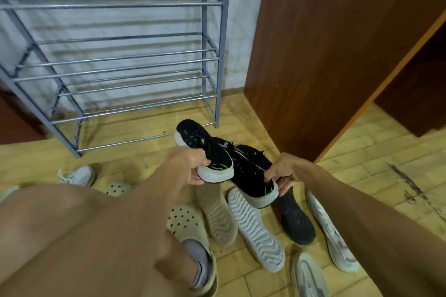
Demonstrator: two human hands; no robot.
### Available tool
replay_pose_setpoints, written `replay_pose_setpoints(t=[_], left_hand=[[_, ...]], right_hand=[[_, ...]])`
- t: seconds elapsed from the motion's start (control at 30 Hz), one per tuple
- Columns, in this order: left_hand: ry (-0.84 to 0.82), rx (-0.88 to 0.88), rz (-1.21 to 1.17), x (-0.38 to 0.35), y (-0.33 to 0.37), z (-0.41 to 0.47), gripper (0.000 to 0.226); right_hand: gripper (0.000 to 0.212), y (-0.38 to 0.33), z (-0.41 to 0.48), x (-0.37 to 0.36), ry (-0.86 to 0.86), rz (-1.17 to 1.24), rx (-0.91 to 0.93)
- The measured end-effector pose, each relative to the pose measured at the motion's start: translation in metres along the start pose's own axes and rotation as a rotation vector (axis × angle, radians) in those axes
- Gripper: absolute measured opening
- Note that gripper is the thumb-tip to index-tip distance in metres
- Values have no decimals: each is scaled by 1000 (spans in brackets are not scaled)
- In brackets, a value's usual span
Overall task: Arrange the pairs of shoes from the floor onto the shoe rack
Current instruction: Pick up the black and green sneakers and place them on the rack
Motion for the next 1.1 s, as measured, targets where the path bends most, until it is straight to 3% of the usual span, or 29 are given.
replay_pose_setpoints(t=[0.23, 0.53, 0.67, 0.9, 1.1], left_hand=[[79, 49, 36, 29, 4, 59, 38], [218, 88, -7, 89, 7, 183, 25], [233, 54, 37, 103, 19, 238, 17], [251, 26, -13, 125, 45, 325, 17], [270, -11, 20, 134, 59, 373, 23]], right_hand=[[22, -39, 49, -15, 63, 265, 50], [15, -128, 170, -30, 106, 345, 143], [29, -155, 222, -41, 107, 413, 172], [24, -195, 296, -56, 111, 598, 224], [38, -213, 327, -59, 185, 634, 245]])
Point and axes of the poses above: each hand's wrist, its own z-axis towards the middle knuckle, its own x-axis out of the back of the hand, y = z × x, the point moved 6 cm from there along z, towards the middle knuckle, and after that the axes turned 7 degrees about z, right-handed, at the moved point
